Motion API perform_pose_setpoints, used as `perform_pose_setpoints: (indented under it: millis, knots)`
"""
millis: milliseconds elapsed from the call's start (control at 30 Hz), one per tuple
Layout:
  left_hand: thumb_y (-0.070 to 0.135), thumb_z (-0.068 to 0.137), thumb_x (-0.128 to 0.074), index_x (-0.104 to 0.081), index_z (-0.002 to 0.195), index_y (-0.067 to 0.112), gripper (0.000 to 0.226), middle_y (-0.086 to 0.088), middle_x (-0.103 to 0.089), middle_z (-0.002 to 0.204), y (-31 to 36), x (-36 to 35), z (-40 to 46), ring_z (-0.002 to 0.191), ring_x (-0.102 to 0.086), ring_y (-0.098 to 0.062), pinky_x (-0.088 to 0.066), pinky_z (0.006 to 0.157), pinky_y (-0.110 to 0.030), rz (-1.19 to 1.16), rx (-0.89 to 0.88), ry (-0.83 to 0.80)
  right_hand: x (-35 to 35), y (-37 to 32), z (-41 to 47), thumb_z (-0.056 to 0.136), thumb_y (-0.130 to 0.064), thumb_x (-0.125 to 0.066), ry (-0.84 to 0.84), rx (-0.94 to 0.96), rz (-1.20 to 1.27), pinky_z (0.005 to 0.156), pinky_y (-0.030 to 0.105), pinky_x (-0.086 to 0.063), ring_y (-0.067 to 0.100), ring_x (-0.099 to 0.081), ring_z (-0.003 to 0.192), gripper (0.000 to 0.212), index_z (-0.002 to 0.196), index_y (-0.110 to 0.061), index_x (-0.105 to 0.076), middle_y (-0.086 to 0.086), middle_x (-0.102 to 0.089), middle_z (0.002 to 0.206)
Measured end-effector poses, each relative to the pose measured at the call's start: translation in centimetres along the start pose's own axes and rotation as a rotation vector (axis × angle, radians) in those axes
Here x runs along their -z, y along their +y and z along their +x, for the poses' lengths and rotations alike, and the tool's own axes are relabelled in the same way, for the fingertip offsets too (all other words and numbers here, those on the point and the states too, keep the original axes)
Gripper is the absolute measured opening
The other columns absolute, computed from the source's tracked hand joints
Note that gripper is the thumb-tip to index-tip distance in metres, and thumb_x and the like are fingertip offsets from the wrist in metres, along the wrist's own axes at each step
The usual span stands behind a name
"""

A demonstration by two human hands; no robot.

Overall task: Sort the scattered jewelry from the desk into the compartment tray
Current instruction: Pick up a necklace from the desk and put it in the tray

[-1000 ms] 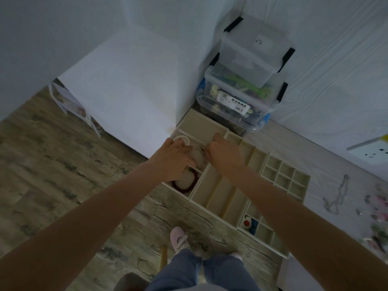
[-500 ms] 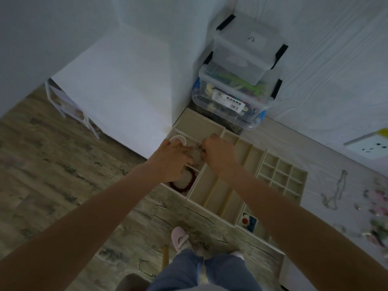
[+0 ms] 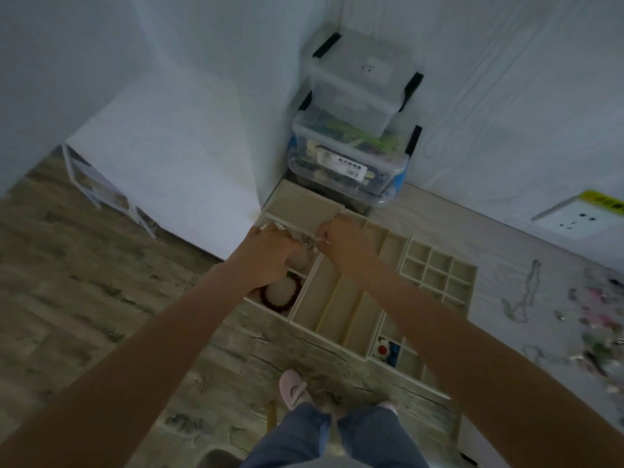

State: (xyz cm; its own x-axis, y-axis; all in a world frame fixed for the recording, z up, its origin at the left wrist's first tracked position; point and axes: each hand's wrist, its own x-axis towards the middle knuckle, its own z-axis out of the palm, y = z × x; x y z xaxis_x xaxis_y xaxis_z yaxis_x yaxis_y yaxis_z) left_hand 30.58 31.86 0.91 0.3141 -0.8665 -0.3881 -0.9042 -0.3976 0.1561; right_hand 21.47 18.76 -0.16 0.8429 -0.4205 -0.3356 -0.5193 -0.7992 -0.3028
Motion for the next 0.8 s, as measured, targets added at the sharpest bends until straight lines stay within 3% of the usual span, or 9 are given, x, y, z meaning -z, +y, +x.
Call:
perform_pose_setpoints:
  millis: [100,233,433,500,633,800]
  knots:
    - [0.015,0.09,-0.045,-0.053,0.125,0.026,0.039,0.0,-0.054,0.128,1.4,0.8,0.9,0.118,-0.045,-0.022,-0.034,0.095,-0.036,0.022,-0.007,0.047,1.2,1.8,-1.2,0.093,-0.015,-0.052,0.051,-0.03,0.147,0.09,0.03,-0.04,0.028,-0.054,0.112,0.028,0.119,-0.01,-0.062,0.015,-0.056,0.119]
    - [0.015,0.092,-0.044,-0.055,0.124,0.024,0.034,0.0,-0.056,0.124,6.4,2.7,3.0,0.115,-0.049,-0.022,-0.035,0.095,-0.035,-0.026,-0.024,0.126,3.4,6.2,-4.5,0.093,-0.012,-0.051,0.097,-0.085,0.214,0.086,0.026,-0.035,0.031,-0.055,0.108,0.028,0.117,-0.008,-0.063,0.02,-0.058,0.115]
    - [0.017,0.091,-0.045,-0.065,0.1,0.017,0.022,-0.006,-0.063,0.098,17.2,4.0,7.4,0.097,-0.057,-0.028,-0.043,0.078,-0.038,-0.028,-0.105,0.425,5.2,16.1,-11.3,0.092,-0.009,-0.048,0.189,-0.335,0.327,0.081,0.018,-0.037,0.027,-0.057,0.103,0.026,0.112,-0.01,-0.066,0.014,-0.056,0.113]
    - [0.02,0.093,-0.042,-0.063,0.105,0.02,0.023,-0.003,-0.062,0.102,22.0,3.9,9.0,0.1,-0.054,-0.025,-0.04,0.079,-0.036,-0.017,-0.174,0.4,4.9,20.1,-14.5,0.092,-0.012,-0.052,0.213,-0.387,0.34,0.085,0.017,-0.038,0.025,-0.057,0.105,0.023,0.111,-0.01,-0.066,0.012,-0.057,0.112]
    - [0.018,0.094,-0.041,-0.062,0.109,0.019,0.026,-0.002,-0.061,0.109,31.0,3.0,12.0,0.103,-0.052,-0.023,-0.041,0.085,-0.034,-0.082,-0.282,0.311,4.4,27.5,-20.3,0.091,-0.013,-0.054,0.232,-0.485,0.366,0.094,0.032,-0.044,0.027,-0.057,0.107,0.022,0.109,-0.009,-0.066,0.014,-0.057,0.112]
    - [0.013,0.093,-0.041,-0.06,0.116,0.015,0.03,-0.005,-0.058,0.117,39.6,1.2,15.1,0.109,-0.051,-0.024,-0.041,0.091,-0.035,-0.144,-0.373,0.12,4.1,35.1,-25.6,0.094,-0.015,-0.048,0.247,-0.621,0.348,0.098,0.029,-0.036,0.024,-0.046,0.12,0.029,0.122,-0.012,-0.057,0.01,-0.049,0.126]
